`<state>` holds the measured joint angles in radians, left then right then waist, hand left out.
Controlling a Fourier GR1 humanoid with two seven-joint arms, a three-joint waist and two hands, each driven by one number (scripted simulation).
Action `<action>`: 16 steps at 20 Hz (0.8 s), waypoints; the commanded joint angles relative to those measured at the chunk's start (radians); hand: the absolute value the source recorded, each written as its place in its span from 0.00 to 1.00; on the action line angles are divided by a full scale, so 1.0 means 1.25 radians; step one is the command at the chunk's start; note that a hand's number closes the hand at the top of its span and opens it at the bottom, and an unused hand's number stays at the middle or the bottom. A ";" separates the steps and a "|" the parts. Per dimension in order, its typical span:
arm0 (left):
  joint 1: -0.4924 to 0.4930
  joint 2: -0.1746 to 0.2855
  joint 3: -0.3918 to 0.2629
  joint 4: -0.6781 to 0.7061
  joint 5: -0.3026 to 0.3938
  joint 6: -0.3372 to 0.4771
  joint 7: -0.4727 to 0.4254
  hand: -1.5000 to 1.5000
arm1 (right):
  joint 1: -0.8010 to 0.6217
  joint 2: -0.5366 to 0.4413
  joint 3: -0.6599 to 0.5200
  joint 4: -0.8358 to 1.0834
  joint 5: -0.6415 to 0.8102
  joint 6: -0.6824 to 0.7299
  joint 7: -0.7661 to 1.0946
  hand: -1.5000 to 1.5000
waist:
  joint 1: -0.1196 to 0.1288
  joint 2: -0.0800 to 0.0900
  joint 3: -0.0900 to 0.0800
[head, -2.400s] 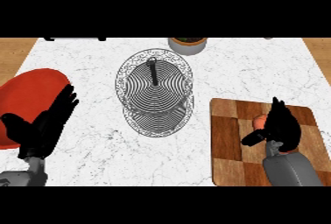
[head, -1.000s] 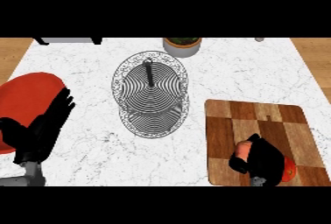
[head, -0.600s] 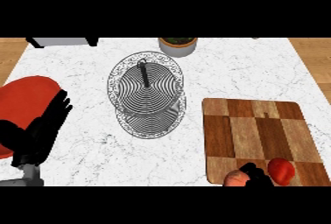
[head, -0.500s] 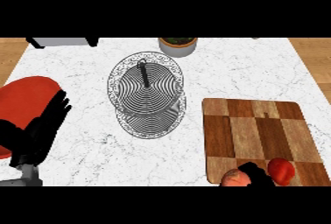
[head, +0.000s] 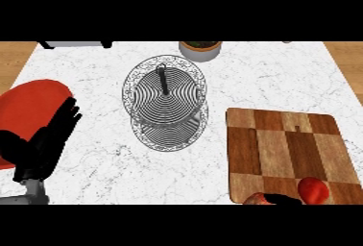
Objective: Pick the squash from the cutting board and place it in the tiered basket
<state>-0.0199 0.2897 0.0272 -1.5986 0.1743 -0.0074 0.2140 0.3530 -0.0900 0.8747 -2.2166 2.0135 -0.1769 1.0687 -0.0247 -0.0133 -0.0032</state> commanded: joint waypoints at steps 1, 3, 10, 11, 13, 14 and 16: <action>0.001 -0.007 -0.010 0.003 0.000 -0.013 -0.013 0.50 | -0.044 0.068 0.171 -0.050 0.013 0.074 0.129 1.00 | 0.017 0.007 -0.001; -0.024 0.003 0.002 0.019 -0.002 -0.010 -0.009 0.50 | -0.066 0.068 0.145 -0.053 -0.039 0.069 0.120 1.00 | 0.020 0.013 0.000; -0.028 -0.006 -0.018 0.023 -0.010 -0.022 -0.021 0.50 | -0.159 0.066 0.113 -0.014 -0.080 0.098 0.136 1.00 | 0.045 0.020 -0.002; -0.038 -0.028 -0.039 0.016 -0.023 -0.001 -0.004 0.50 | -0.177 0.065 0.087 -0.013 -0.107 0.093 0.128 1.00 | 0.048 0.024 0.000; -0.053 -0.018 -0.029 0.012 -0.015 -0.008 -0.001 0.50 | -0.193 0.065 0.071 -0.004 -0.124 0.086 0.133 1.00 | 0.055 0.026 0.000; -0.057 -0.021 -0.031 0.006 -0.010 -0.007 0.011 0.50 | -0.195 0.065 0.078 -0.015 -0.125 0.088 0.132 1.00 | 0.056 0.024 -0.001; -0.052 -0.019 -0.026 0.013 -0.010 -0.011 -0.002 0.50 | -0.197 0.064 0.055 -0.013 -0.145 0.083 0.138 1.00 | 0.062 0.029 -0.001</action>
<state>-0.0732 0.2697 -0.0066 -1.5839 0.1617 -0.0241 0.2106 0.1972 -0.1936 0.9498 -2.2097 1.9037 -0.1052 1.0945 0.0419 0.0165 -0.0043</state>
